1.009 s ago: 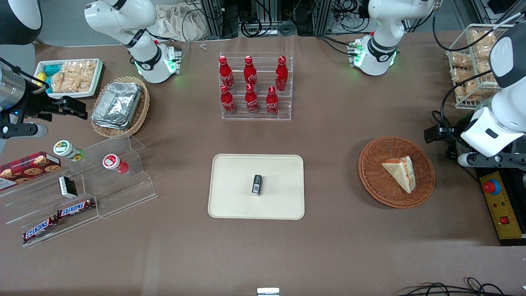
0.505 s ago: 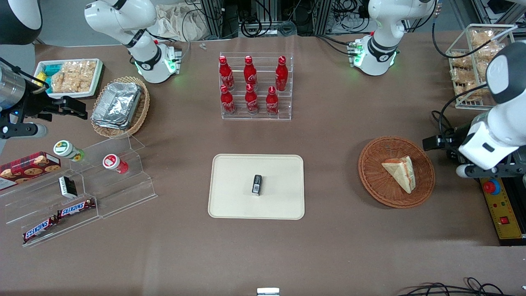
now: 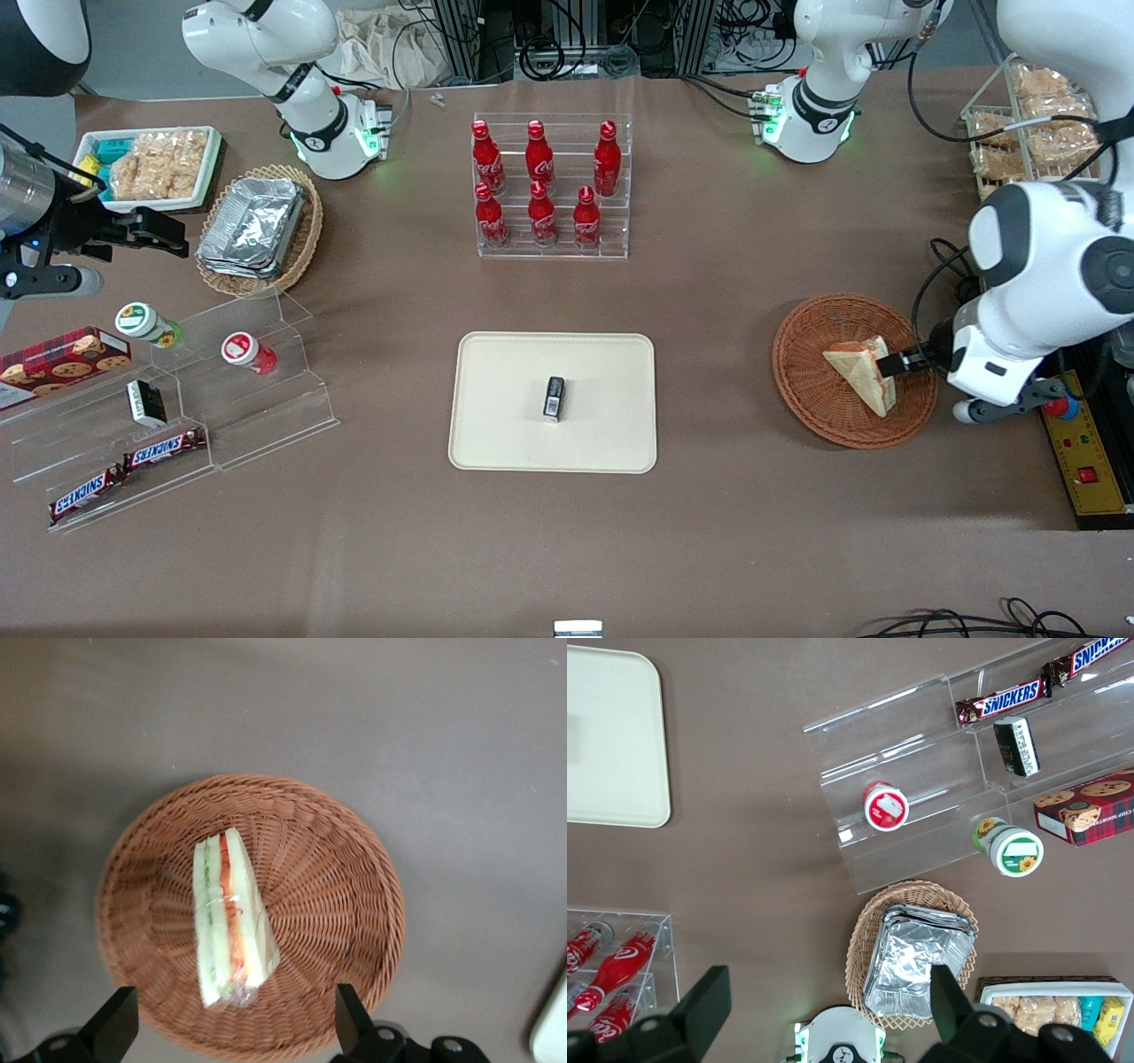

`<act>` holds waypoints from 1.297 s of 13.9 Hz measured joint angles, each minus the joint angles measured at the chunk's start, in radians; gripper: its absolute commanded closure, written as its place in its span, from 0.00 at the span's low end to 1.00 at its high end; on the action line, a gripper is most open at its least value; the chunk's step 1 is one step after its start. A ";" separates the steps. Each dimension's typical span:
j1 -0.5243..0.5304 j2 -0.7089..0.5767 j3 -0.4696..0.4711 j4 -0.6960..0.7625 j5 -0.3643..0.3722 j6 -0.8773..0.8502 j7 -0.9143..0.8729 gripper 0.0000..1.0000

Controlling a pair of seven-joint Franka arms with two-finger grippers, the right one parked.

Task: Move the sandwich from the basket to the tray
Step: 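Lower the open left gripper around the sandwich and close it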

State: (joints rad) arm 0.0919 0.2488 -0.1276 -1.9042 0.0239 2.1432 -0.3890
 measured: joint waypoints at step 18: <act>0.002 0.069 0.001 -0.171 0.000 0.211 -0.240 0.00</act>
State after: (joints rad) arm 0.0941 0.3181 -0.1262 -2.0750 0.0238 2.3540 -0.6288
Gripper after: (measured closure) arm 0.000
